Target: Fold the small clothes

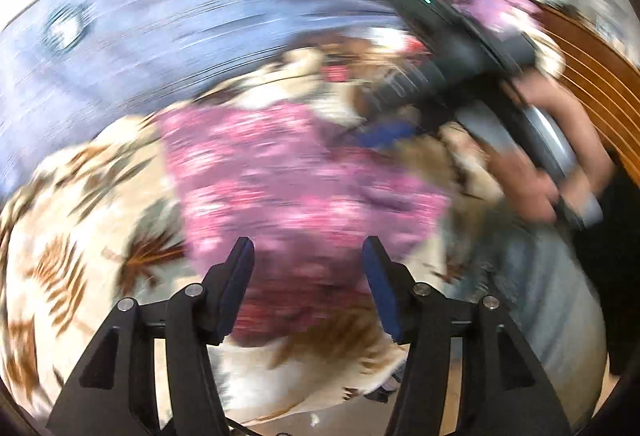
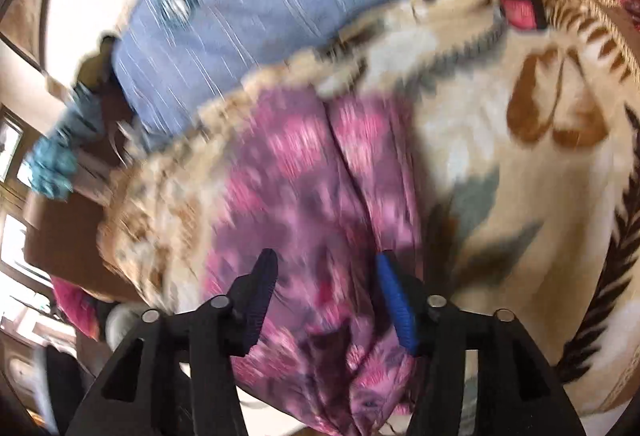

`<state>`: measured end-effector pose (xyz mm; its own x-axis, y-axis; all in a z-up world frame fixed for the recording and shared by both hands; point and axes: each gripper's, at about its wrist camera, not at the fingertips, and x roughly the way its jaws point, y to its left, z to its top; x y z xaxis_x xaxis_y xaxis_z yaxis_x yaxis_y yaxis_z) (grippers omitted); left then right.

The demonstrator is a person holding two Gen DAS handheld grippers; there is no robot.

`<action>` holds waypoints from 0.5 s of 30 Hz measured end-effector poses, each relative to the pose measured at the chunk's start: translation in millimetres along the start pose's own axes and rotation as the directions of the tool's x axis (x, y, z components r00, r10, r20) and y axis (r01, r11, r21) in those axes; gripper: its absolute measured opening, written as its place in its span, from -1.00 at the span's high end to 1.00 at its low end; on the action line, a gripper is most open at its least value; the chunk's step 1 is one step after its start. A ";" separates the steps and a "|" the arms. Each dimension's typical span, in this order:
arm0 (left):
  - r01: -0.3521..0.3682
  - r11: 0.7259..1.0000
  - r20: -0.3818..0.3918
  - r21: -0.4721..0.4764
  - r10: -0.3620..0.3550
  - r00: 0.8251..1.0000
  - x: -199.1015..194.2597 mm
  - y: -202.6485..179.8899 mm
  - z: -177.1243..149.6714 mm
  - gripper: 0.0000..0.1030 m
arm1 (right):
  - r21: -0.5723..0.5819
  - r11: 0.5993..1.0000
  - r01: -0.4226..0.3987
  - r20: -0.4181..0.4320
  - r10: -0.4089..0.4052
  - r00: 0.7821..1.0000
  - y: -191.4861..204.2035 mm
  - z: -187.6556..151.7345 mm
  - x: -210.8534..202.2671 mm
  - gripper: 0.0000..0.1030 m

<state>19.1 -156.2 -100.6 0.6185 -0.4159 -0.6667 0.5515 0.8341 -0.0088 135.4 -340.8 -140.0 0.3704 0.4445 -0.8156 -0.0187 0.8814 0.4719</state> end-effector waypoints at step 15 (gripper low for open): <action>0.008 1.000 -0.052 0.012 -0.008 0.999 29.2 6.0 -34.4 -0.07 | -0.008 0.983 0.182 -0.072 -0.182 0.981 -8.6 -22.6 10.6 0.80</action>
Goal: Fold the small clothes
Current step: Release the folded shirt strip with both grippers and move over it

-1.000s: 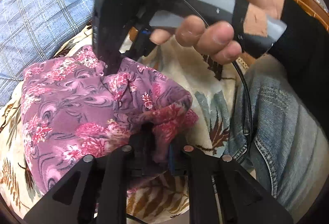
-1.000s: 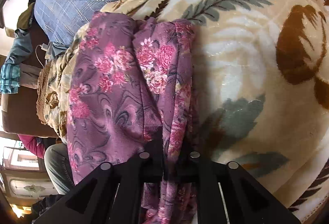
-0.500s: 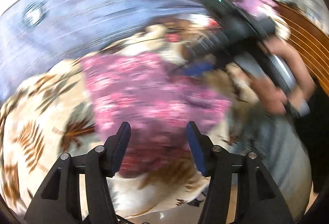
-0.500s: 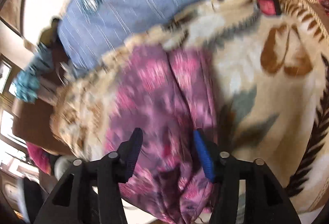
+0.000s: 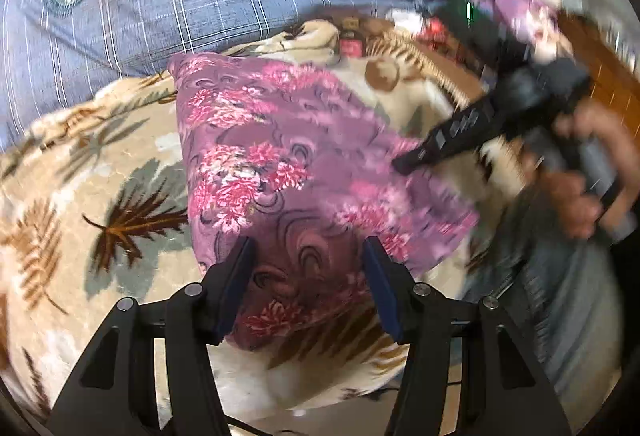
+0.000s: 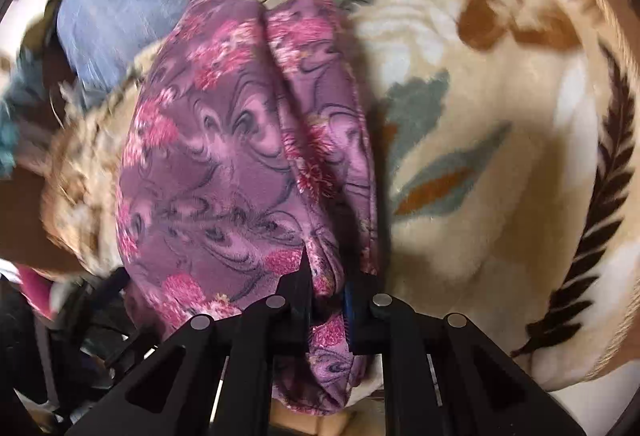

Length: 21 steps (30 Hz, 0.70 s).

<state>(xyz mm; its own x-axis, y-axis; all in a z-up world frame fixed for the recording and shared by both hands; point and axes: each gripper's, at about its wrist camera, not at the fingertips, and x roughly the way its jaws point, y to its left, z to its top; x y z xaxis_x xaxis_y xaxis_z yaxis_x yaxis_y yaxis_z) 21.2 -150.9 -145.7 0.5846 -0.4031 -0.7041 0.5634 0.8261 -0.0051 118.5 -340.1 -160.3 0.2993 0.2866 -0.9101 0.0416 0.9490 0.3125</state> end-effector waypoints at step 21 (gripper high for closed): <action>0.268 0.811 -0.027 -0.521 -0.329 0.944 29.6 159.8 94.6 -0.38 | -0.026 0.983 -0.181 0.063 0.182 0.981 17.5 102.6 -27.8 -0.39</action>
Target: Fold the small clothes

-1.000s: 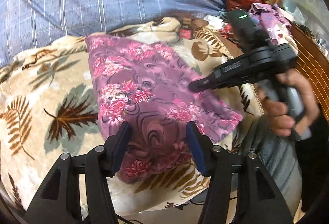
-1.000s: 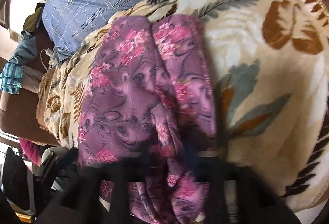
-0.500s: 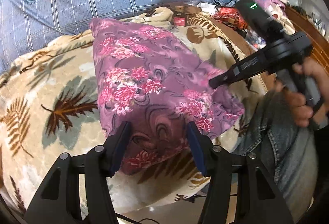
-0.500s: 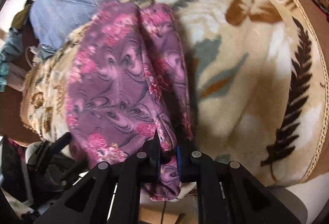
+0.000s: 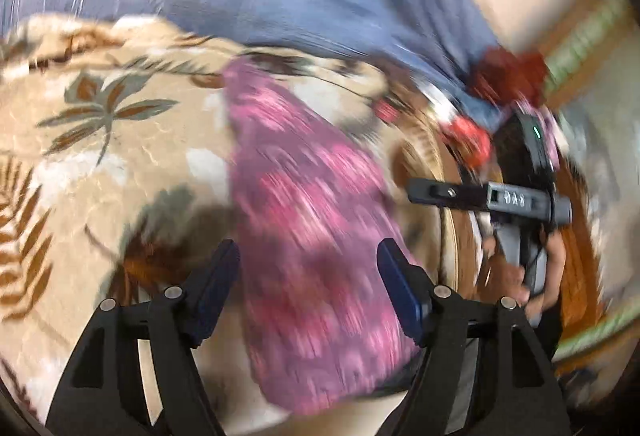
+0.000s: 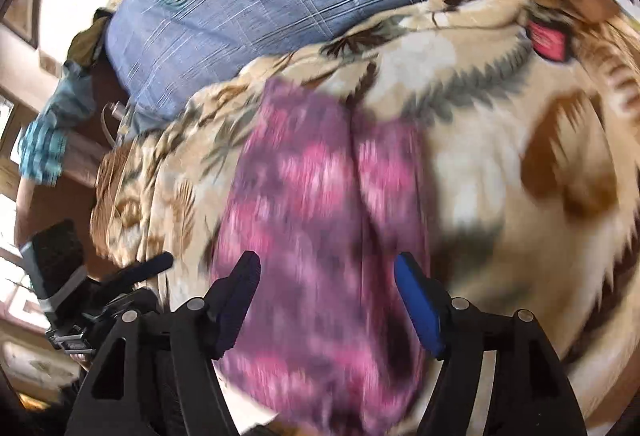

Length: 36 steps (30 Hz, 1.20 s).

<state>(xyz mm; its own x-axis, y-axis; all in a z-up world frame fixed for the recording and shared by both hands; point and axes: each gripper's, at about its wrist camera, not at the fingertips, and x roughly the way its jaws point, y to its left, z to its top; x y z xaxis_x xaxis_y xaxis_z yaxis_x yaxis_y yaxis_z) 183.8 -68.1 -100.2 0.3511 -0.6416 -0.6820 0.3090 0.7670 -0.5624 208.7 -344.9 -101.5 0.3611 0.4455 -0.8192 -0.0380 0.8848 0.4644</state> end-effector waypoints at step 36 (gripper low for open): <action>-0.051 0.979 -0.085 -0.198 0.035 0.996 63.5 72.0 45.0 0.32 | 0.085 0.995 -0.060 0.021 0.058 0.998 -39.7 22.7 69.9 0.31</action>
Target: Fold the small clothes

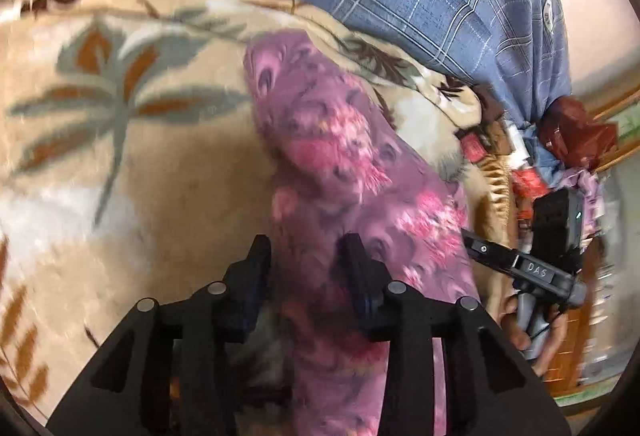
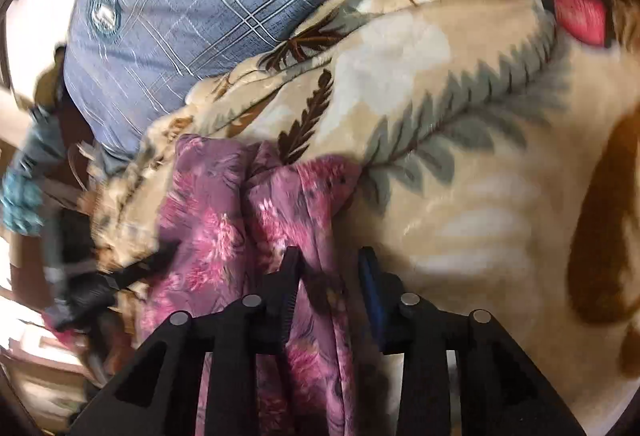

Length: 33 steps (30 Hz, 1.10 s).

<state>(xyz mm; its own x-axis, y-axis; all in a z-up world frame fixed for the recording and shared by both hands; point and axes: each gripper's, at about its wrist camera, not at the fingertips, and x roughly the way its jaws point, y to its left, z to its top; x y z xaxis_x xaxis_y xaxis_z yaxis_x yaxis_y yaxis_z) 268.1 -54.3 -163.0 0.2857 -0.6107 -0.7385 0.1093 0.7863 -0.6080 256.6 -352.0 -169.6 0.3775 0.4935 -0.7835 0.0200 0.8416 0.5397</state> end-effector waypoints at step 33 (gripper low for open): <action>0.023 0.995 0.208 0.096 -0.043 0.977 -59.4 15.9 -165.3 -0.10 | 0.022 0.998 0.052 0.347 -0.056 0.936 36.9 -154.1 -70.9 -0.11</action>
<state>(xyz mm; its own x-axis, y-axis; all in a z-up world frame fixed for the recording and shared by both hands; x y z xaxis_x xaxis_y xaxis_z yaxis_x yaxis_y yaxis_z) 95.5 -20.9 -176.9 0.4724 -0.6111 -0.6351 0.2067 0.7773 -0.5942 87.9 -322.1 -141.6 0.6737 0.3384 -0.6569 0.0598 0.8611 0.5049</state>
